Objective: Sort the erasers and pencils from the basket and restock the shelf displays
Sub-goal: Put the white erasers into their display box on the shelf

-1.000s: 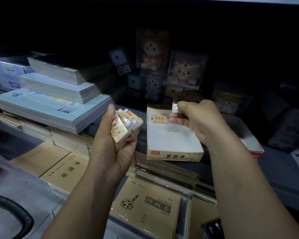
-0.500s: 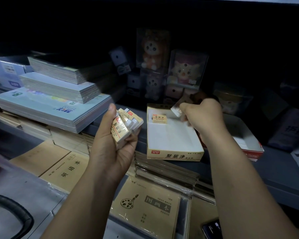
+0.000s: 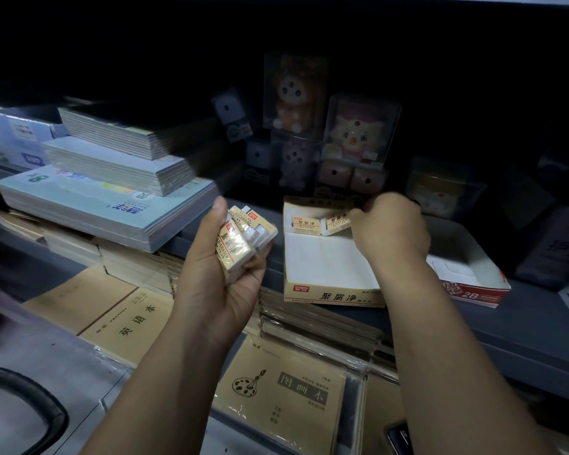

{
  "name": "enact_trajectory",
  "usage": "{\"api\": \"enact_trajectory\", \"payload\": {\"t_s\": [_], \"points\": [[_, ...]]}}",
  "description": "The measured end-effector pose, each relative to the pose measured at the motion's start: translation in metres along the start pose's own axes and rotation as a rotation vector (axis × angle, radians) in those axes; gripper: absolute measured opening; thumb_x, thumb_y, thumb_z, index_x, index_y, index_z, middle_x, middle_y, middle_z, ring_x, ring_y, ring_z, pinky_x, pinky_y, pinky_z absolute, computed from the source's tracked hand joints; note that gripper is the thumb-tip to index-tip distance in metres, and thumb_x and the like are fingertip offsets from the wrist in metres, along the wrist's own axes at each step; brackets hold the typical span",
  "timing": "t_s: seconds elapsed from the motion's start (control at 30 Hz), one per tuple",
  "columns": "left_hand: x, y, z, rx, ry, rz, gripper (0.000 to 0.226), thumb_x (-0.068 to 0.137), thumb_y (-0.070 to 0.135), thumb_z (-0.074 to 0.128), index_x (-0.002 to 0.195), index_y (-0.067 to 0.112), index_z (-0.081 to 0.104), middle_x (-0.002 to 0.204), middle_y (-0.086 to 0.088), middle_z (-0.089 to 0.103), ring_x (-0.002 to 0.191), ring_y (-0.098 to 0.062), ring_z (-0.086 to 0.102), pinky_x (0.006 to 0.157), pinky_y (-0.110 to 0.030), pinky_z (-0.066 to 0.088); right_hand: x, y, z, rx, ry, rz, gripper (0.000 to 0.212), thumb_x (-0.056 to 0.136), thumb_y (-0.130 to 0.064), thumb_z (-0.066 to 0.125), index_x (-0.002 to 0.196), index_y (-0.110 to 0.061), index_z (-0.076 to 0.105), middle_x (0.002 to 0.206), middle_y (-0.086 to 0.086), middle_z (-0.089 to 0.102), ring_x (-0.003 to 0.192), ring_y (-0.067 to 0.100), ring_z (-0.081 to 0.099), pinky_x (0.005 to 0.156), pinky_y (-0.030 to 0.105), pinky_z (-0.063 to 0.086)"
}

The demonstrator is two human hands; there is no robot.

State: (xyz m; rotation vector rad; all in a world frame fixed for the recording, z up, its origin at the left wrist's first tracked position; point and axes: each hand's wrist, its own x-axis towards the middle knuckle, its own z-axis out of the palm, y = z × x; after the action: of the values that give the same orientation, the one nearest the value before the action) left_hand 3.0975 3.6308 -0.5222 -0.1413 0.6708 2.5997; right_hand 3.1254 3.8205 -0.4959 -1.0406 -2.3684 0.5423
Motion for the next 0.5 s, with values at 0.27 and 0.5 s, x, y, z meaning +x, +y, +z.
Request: {"api": "enact_trajectory", "payload": {"t_s": [0.27, 0.5], "points": [[-0.0003, -0.0004, -0.0005, 0.008, -0.009, 0.008, 0.029, 0.080, 0.034, 0.077, 0.100, 0.014, 0.069, 0.096, -0.005, 0.068, 0.099, -0.016, 0.061, 0.073, -0.018, 0.043, 0.0008, 0.0026, 0.0021, -0.043, 0.035, -0.044, 0.023, 0.092, -0.030, 0.070, 0.098, -0.008, 0.072, 0.097, 0.016, 0.068, 0.094, 0.040, 0.065, 0.074, 0.037, 0.053], [-0.0002, -0.0011, -0.0004, 0.014, -0.007, 0.010, 0.033, 0.078, 0.034, 0.078, 0.103, 0.015, 0.068, 0.100, -0.006, 0.067, 0.107, -0.019, 0.060, 0.065, -0.015, 0.044, 0.0020, 0.0024, 0.0042, -0.147, -0.113, -0.122, 0.019, 0.085, -0.008, 0.065, 0.086, -0.022, 0.077, 0.094, 0.004, 0.073, 0.090, 0.031, 0.067, 0.078, 0.040, 0.059]]}}
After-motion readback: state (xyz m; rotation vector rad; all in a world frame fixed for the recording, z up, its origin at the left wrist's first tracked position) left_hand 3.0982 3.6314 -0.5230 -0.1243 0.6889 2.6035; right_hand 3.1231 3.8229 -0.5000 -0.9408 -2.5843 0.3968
